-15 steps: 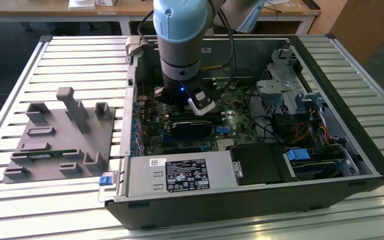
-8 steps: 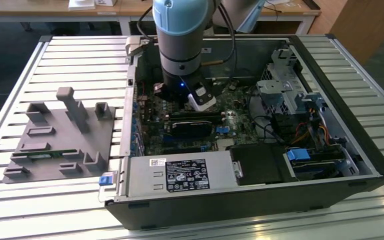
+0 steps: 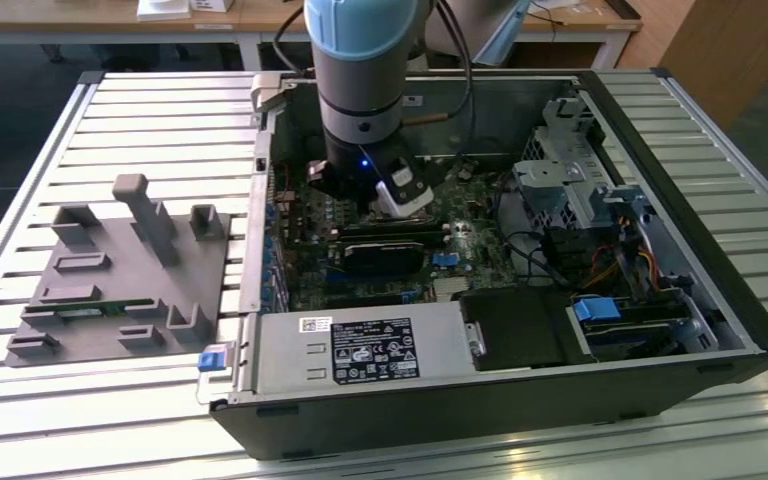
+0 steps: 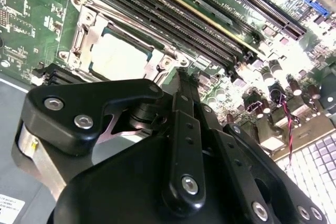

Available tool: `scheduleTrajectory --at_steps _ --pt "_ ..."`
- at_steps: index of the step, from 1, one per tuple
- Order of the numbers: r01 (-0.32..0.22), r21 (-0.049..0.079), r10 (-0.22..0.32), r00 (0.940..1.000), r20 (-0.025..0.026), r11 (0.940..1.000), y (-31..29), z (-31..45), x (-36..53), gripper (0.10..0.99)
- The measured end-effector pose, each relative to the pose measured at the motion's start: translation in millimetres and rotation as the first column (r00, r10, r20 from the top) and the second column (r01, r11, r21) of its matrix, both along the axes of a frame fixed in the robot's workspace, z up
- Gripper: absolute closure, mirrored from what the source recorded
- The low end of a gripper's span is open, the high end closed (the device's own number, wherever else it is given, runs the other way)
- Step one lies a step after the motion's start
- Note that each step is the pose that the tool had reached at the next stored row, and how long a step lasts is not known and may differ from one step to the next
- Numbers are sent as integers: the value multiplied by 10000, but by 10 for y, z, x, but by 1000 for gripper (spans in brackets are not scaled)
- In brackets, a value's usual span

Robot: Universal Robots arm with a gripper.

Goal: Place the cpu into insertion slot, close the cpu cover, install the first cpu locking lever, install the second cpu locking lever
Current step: 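Install the second cpu locking lever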

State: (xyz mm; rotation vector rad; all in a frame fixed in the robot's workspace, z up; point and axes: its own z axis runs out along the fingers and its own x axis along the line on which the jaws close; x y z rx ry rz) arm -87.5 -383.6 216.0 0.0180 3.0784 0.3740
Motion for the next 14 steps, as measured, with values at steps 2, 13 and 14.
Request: scheduleTrajectory --at_steps 2,13,14 --pt "0 1 0 10000 0 10000 0 15 0 980" --pt "0 2 0 10000 1 10000 1 79 0 980" --pt "0 4 0 10000 1 10000 1 81 0 980"
